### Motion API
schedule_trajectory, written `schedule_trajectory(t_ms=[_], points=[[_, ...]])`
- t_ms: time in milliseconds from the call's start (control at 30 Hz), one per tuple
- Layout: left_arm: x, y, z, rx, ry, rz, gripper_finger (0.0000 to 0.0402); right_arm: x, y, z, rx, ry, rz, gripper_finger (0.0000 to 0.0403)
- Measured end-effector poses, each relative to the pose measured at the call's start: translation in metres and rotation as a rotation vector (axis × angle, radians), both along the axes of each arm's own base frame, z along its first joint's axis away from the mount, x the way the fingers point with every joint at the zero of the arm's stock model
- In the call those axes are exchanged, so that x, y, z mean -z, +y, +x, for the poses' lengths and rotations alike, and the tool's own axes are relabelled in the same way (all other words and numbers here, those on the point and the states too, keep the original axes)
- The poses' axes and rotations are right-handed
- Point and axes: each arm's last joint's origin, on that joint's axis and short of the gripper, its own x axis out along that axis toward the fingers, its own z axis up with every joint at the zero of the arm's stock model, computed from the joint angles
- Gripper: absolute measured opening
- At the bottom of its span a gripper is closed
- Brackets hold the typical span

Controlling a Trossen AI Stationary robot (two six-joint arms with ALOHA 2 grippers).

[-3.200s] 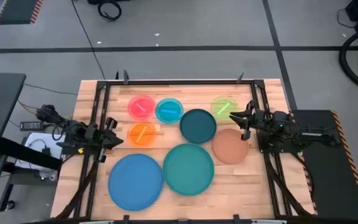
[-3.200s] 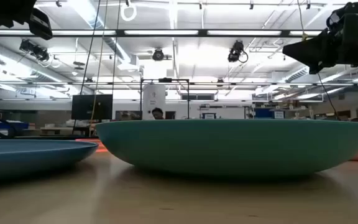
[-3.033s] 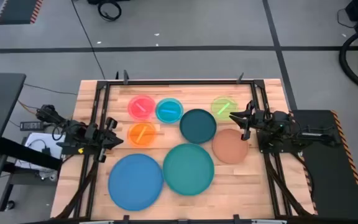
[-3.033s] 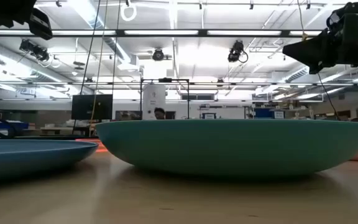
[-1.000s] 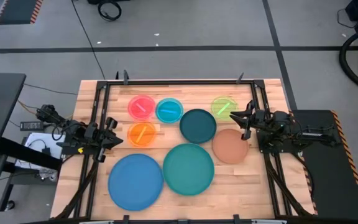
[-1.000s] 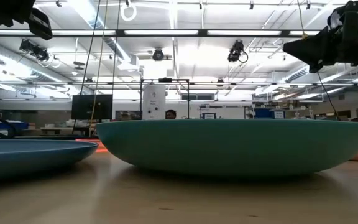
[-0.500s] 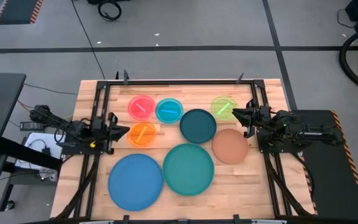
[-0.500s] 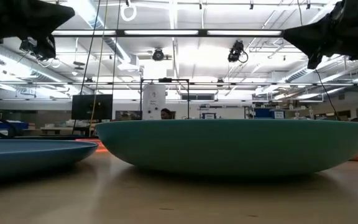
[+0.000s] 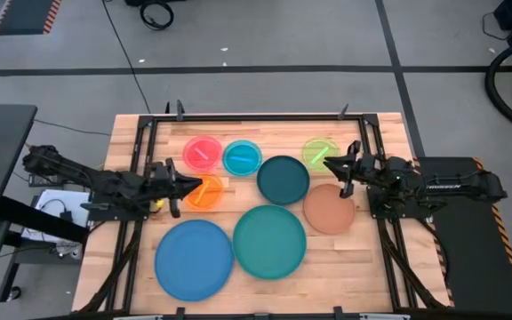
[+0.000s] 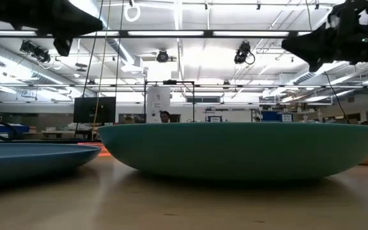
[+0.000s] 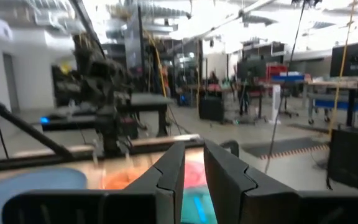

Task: Stack plastic plates
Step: Stack the green plate on top of the blue plate

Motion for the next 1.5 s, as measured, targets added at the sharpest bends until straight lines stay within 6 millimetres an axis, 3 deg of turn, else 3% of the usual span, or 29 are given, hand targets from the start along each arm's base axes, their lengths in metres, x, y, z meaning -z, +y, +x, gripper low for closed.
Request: schedule_trajectory(t_ms=[200,600,833,1233,1500], points=[[-0.011,-0.016,0.026,0.047,0.135,0.004,0.0095,-0.005,-0.003,0.015,-0.017,0.095,0.006,0.0071],[-0.011,-0.053,0.083,0.100,0.350,0.092,0.0100,-0.005,-0.006,0.054,-0.100,0.257,-0.075,0.0071],[-0.017,-0.083,0.123,0.140,0.494,0.148,0.0136,-0.005,-0.008,0.075,-0.140,0.320,-0.084,0.0075],[-0.015,-0.142,0.186,0.307,0.762,0.199,0.0144,-0.006,-0.009,0.080,-0.133,0.276,-0.062,0.0109],[-0.007,-0.173,0.202,0.429,0.853,0.316,0.0144,-0.001,-0.009,0.083,-0.119,0.292,-0.066,0.0120]])
